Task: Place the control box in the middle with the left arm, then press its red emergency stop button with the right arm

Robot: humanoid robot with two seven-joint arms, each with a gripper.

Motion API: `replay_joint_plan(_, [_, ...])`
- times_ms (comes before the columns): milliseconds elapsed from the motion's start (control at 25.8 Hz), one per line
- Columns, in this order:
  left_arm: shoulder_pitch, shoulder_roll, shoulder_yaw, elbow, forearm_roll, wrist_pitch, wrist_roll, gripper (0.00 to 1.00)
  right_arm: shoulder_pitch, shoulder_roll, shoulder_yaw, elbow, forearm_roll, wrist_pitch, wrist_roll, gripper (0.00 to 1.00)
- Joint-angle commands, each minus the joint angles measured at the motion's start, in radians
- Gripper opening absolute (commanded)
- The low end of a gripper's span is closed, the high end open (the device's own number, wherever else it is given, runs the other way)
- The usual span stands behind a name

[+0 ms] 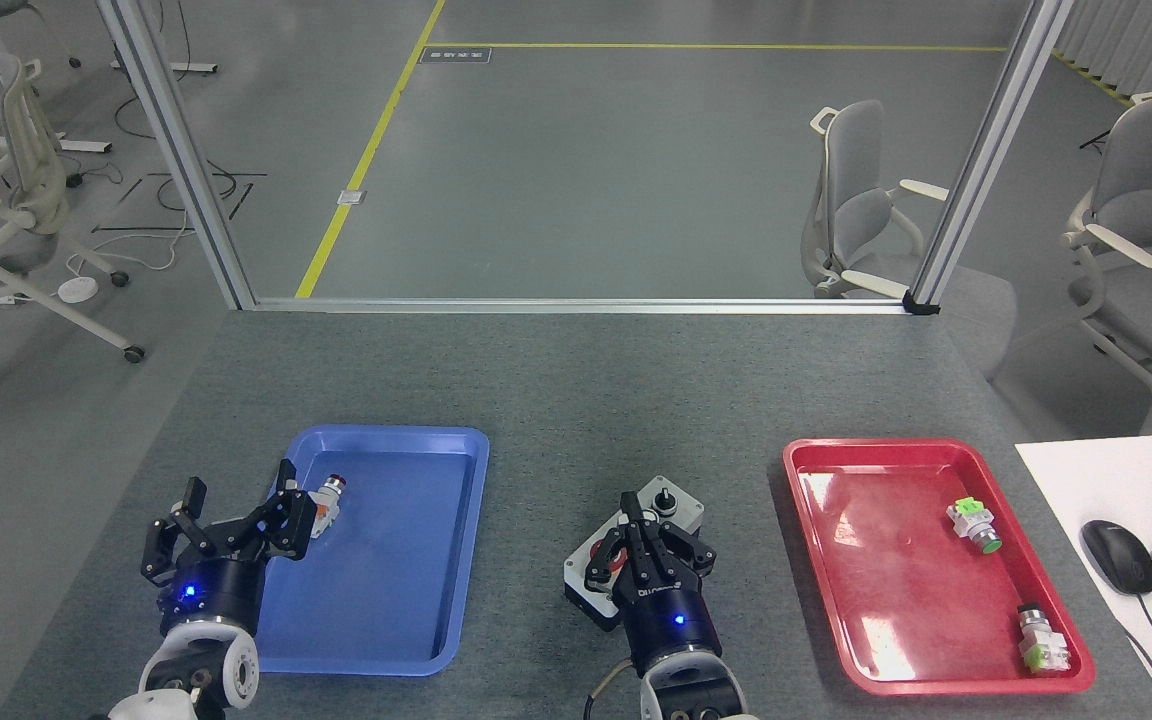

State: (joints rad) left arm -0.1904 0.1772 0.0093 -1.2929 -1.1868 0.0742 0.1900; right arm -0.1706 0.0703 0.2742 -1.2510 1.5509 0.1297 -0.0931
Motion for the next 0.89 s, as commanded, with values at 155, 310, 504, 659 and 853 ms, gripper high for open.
replay_joint_plan(155, [0.019,-0.094,-0.005,0.03,-0.01,0.009,0.0,0.99,0.111,-0.047,-0.162,-0.16,0.0,-0.064,-0.005,0.99])
replay_joint_plan(310, [0.019,-0.094,-0.003,0.029,-0.013,0.01,0.0,0.99,0.146,-0.124,-0.248,-0.202,-0.002,-0.094,-0.004,0.99])
replay_joint_plan(504, [0.017,-0.097,-0.003,0.029,-0.002,0.01,0.008,0.99,0.183,-0.158,-0.279,-0.211,-0.009,-0.09,0.006,0.99])
replay_joint_plan(659, [0.017,-0.097,-0.003,0.03,-0.002,0.01,0.008,0.99,0.212,-0.164,-0.279,-0.246,-0.072,-0.099,0.009,0.99])
replay_joint_plan(853, [0.019,-0.097,-0.003,0.029,-0.002,0.01,0.008,0.99,0.209,-0.159,-0.279,-0.254,-0.083,-0.11,0.009,0.99])
